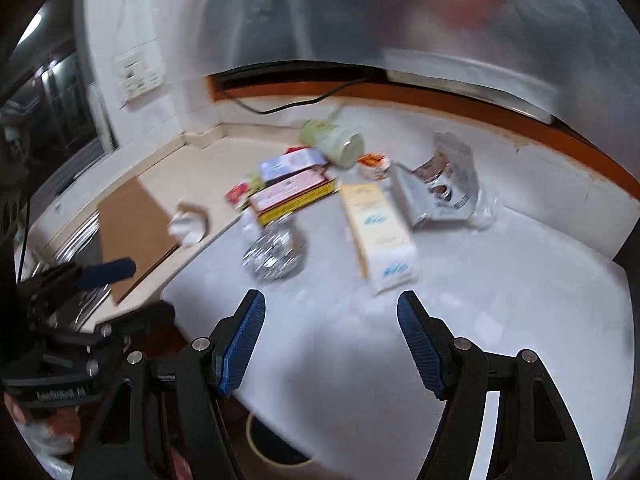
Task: Collect trash
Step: 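Raise both grippers back toward the table, then grasp the crumpled foil with the left gripper while the right gripper grasps the toothpaste box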
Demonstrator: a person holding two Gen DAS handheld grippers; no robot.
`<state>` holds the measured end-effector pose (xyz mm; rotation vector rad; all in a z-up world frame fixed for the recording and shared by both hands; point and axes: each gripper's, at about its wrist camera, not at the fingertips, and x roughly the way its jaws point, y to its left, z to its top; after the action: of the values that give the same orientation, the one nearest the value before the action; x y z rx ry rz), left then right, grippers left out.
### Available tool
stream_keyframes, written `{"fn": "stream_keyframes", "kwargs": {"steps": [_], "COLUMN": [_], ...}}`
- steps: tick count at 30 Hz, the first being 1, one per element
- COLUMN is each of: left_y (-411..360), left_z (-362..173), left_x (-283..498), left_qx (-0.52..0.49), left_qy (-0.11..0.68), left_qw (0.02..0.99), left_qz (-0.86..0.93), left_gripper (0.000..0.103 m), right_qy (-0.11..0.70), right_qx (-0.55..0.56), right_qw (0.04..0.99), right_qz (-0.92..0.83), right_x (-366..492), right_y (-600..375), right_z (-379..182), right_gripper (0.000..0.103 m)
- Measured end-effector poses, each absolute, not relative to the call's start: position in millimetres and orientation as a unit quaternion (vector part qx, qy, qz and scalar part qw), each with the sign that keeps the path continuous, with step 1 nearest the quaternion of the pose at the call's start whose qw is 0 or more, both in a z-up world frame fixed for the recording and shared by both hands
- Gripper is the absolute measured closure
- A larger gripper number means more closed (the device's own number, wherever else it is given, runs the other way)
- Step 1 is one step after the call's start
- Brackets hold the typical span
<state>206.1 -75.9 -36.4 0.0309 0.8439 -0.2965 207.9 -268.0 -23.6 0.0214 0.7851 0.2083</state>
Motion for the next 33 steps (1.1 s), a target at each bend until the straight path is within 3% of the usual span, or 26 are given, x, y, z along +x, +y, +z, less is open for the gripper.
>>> {"fn": "stream_keyframes", "kwargs": {"steps": [14,23,28,31,33], "left_y": [-87.5,-90.7,-97.6,-99.9,-100.7], "left_z": [-94.3,-115.2,-124.8,-129.5,-130.1], "left_x": [325.5,348.0,351.5,353.4,353.6], "left_qx": [-0.045,-0.067,-0.069,-0.071,-0.074], "left_qy": [0.472,0.499,0.507,0.51,0.507], "left_qw": [0.873,0.859,0.855,0.853,0.855], "left_qz": [-0.115,-0.095,-0.087,-0.083,-0.081], "left_gripper": [0.029,0.029,0.03,0.038,0.039], "right_qy": [0.43,0.442,0.444,0.445,0.445], "right_qx": [0.016,0.013,0.01,0.01,0.012], "right_qw": [0.898,0.891,0.891,0.891,0.891], "right_qz": [0.088,0.099,0.099,0.093,0.092], "right_x": [337.9,351.7,347.7,344.3,342.4], "right_y": [-293.7,-284.5,-283.4,-283.9,-285.1], "right_z": [-89.6,-114.6,-119.1,-118.3,-118.6], "right_gripper": [0.033,0.033,0.043,0.044,0.044]}}
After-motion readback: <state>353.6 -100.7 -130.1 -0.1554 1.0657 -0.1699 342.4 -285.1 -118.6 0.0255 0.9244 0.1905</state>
